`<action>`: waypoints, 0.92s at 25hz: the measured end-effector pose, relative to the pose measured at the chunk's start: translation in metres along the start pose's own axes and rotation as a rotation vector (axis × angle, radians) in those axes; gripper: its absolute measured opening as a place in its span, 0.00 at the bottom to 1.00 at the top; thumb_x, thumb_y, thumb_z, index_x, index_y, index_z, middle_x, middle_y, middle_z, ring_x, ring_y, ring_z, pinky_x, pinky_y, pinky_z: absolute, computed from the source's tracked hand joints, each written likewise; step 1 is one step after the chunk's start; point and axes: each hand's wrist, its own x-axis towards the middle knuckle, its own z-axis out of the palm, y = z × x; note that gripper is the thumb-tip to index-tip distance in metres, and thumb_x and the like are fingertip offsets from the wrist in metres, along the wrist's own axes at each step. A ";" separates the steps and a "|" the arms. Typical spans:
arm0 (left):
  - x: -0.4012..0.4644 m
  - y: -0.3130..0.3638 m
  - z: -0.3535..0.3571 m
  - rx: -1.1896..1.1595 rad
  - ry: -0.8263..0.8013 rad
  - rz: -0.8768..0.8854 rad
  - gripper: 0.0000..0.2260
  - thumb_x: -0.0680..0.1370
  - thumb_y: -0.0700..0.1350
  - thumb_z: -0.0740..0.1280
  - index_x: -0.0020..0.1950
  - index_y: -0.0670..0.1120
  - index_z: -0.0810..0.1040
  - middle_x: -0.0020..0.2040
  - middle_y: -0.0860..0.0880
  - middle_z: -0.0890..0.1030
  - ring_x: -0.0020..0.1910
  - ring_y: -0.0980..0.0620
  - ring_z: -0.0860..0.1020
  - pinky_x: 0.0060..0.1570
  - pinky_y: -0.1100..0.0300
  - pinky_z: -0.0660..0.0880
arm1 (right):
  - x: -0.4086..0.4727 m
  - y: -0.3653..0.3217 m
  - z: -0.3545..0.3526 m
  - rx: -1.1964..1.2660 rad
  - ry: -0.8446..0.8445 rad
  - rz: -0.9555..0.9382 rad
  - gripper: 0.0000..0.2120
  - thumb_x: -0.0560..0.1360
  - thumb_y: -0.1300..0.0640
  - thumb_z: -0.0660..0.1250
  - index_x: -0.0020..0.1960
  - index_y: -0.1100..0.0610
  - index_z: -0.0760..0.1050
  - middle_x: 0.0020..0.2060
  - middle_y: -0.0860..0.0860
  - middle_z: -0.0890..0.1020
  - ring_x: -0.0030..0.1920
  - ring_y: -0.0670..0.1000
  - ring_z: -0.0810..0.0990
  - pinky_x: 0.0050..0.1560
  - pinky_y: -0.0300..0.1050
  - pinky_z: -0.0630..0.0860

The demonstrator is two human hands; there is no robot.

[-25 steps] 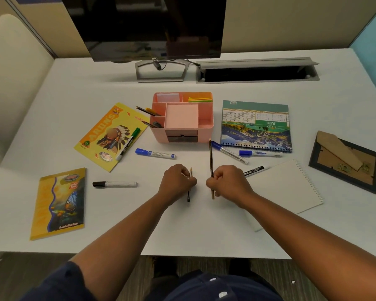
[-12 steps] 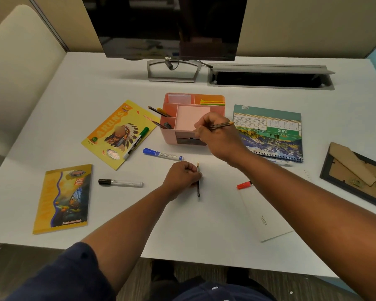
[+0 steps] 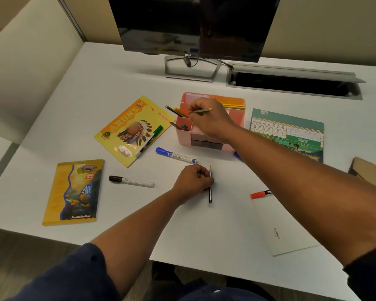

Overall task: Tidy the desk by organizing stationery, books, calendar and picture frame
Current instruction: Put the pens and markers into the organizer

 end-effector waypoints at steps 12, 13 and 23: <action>-0.001 -0.004 0.004 -0.022 0.027 0.049 0.03 0.73 0.40 0.72 0.46 0.43 0.81 0.33 0.46 0.82 0.33 0.51 0.81 0.42 0.54 0.83 | -0.030 0.014 -0.001 0.075 0.109 0.051 0.12 0.77 0.64 0.68 0.60 0.57 0.80 0.56 0.50 0.82 0.54 0.49 0.80 0.53 0.43 0.79; -0.002 -0.004 0.004 -0.056 0.023 0.060 0.03 0.74 0.40 0.71 0.47 0.43 0.82 0.33 0.46 0.82 0.33 0.50 0.81 0.43 0.54 0.82 | -0.037 0.018 -0.003 0.055 0.137 0.041 0.09 0.76 0.64 0.68 0.55 0.56 0.80 0.50 0.49 0.82 0.49 0.48 0.80 0.50 0.42 0.79; -0.008 0.014 0.002 -0.325 -0.056 0.162 0.07 0.82 0.37 0.64 0.57 0.44 0.80 0.46 0.47 0.85 0.46 0.51 0.84 0.46 0.58 0.79 | -0.099 0.066 0.013 -0.275 -0.004 0.288 0.14 0.74 0.42 0.70 0.50 0.52 0.79 0.41 0.48 0.81 0.42 0.50 0.79 0.42 0.46 0.77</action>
